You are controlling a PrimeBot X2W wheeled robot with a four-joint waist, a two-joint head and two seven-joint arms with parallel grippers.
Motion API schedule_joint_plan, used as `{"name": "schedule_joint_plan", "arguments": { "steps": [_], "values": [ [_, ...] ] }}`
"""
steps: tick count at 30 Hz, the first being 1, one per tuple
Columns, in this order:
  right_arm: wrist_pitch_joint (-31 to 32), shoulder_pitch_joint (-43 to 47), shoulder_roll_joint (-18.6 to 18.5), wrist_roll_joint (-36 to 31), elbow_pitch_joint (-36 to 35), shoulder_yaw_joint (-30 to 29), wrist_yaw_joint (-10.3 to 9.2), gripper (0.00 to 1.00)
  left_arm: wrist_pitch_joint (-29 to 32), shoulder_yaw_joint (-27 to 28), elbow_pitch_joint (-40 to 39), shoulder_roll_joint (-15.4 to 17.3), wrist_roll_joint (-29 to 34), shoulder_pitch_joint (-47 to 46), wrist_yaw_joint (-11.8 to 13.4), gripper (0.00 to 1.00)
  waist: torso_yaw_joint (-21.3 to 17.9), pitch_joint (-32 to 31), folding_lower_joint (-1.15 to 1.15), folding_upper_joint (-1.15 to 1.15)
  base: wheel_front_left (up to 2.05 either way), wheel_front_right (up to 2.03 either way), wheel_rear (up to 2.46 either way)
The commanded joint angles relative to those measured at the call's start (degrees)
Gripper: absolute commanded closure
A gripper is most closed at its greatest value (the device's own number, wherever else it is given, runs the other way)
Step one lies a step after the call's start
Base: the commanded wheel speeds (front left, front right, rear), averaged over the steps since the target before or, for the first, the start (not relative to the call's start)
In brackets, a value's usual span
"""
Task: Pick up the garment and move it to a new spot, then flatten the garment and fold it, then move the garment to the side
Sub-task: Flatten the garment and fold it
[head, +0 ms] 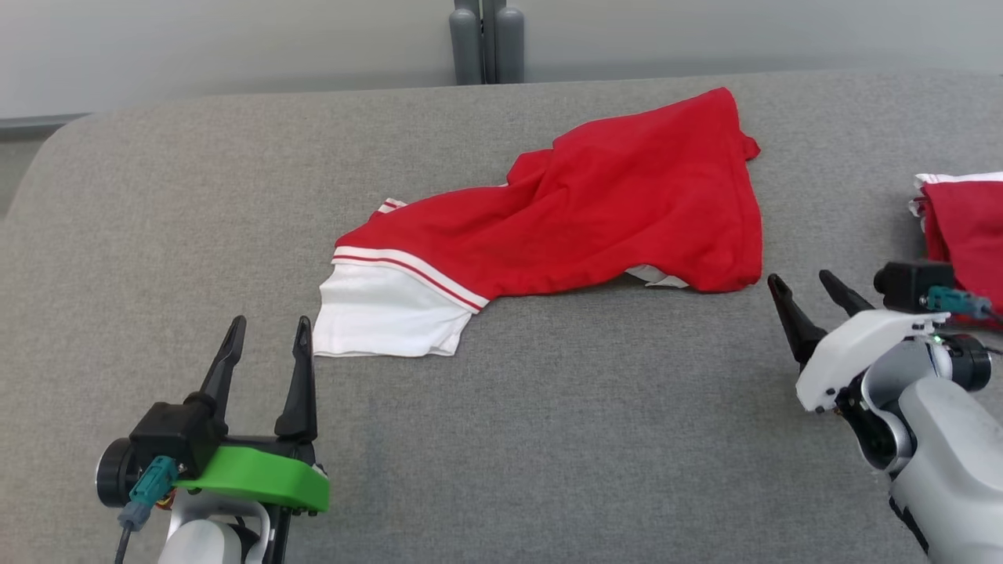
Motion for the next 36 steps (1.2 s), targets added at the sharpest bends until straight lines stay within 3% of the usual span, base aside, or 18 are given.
{"name": "schedule_joint_plan", "arguments": {
  "steps": [1, 7, 14, 15, 17, 18, 26, 36],
  "values": [
    [0.92, -1.74, -0.38, 0.96, 1.26, 0.6, 0.01, 0.0, 0.0, -0.16, 0.19, 0.04, -0.14, -1.06, -0.14, 0.0, 1.62, 1.58, 0.0, 0.0, 0.0, 0.0, 0.0],
    [6.82, -7.59, -1.73, 5.74, 7.91, 6.06, 0.01, 0.0, -0.34, -0.7, 1.03, -0.31, -0.43, -2.29, -0.25, 0.0, 3.93, 3.14, 0.0, 0.0, 0.0, 0.0, 0.0],
    [5.26, -10.73, -2.49, 9.26, 12.19, 10.18, 0.01, 0.0, -0.92, -1.02, 2.39, -0.6, -0.89, -3.09, -0.26, 0.0, 5.41, 3.92, 0.0, 0.0, 0.0, 0.0, 0.0],
    [5.05, -10.88, -2.55, 9.71, 12.63, 10.93, 0.01, 0.07, -1.02, -1.06, 2.6, -0.61, -0.91, -3.13, -0.23, 0.0, 5.48, 3.84, 0.0, 0.0, 0.0, 0.0, 0.0],
    [4.32, -10.99, -2.76, 10.48, 13.13, 12.21, 0.01, 0.85, -1.14, -1.07, 2.95, -0.58, -0.95, -3.12, -0.12, 0.0, 5.42, 3.51, 0.0, 0.0, 0.0, 0.0, 0.0],
    [3.97, -10.92, -2.89, 10.88, 13.21, 12.73, 0.01, 1.0, -1.2, -1.05, 3.09, -0.54, -1.0, -3.02, -0.05, 0.0, 5.32, 3.28, 0.0, 0.0, 0.0, 0.0, 0.0],
    [4.04, -7.89, -4.49, 16.51, 10.63, 17.91, 0.01, 1.0, -1.44, -0.87, 4.37, -0.1, -1.55, -1.06, 0.48, 0.0, 2.75, -0.34, 0.0, 0.0, 0.0, 0.0, 0.0],
    [14.7, -2.46, -12.59, 29.45, -2.29, 20.66, 0.01, 1.0, -1.13, -0.66, 4.15, 0.45, -2.48, 1.05, 1.03, 0.0, -0.13, -3.16, 0.0, 0.0, 0.0, 0.0, 0.0]
  ]
}}
